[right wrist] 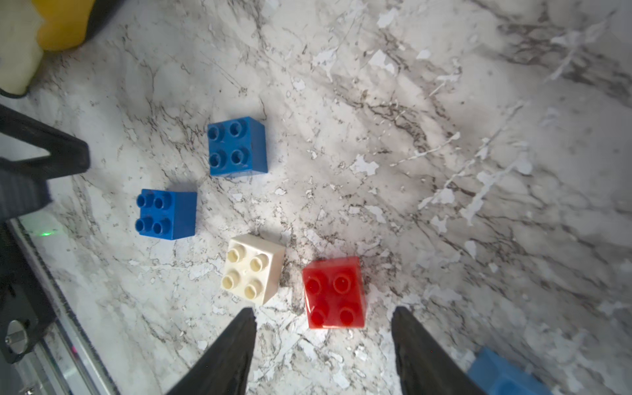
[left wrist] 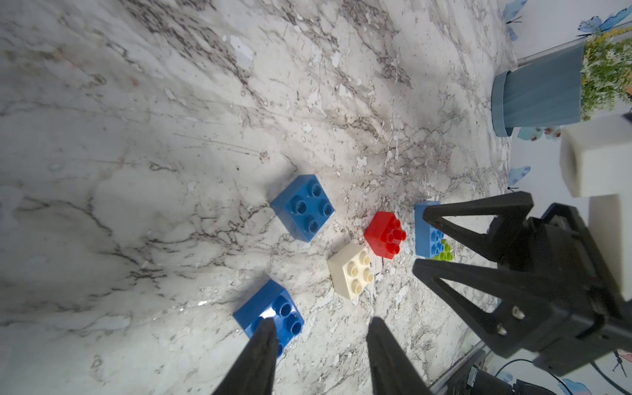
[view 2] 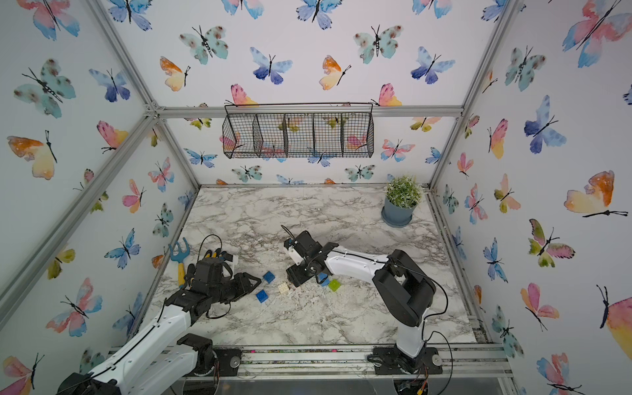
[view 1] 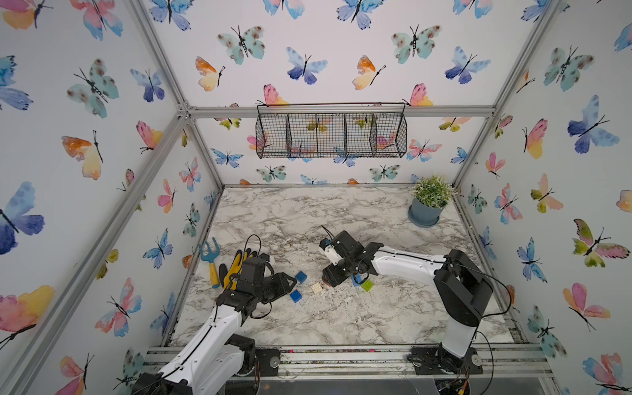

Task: Assemble the letter y with lego
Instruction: Pick up the lego brick from the center of the board.

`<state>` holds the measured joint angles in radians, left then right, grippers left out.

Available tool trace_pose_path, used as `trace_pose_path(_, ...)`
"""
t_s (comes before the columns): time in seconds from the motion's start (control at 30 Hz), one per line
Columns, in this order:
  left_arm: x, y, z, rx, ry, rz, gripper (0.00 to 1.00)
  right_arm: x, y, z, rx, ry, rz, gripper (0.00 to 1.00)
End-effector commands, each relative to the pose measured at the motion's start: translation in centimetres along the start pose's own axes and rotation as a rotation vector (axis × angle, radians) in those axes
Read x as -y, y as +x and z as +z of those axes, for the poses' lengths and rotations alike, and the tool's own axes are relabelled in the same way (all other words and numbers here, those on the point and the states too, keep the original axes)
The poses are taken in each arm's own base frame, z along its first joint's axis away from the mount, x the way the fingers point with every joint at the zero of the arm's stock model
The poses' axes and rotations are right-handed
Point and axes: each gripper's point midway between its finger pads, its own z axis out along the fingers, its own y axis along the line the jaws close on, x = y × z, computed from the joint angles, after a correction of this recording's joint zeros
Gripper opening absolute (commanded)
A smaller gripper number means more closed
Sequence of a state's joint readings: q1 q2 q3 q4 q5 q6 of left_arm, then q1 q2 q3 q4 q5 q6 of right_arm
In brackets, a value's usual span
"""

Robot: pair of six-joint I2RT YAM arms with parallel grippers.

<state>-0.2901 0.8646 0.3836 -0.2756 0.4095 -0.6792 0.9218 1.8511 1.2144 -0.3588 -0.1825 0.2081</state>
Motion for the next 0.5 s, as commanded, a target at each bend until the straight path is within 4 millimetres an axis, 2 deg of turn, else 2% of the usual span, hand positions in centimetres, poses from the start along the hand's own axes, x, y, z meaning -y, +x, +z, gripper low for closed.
trace_pose_path(0.0, 0.0, 0.4, -0.2, -0.013, -0.003, -0.004, 0.44, 0.4, 1.1, 0.7, -0.071, 0.043, -0.041, 0.65)
trace_pose_path(0.47, 0.0, 0.4, -0.1, -0.015, -0.005, -0.005, 0.44, 0.3, 1.5, 2.2, -0.115, 0.080, -0.070, 0.60)
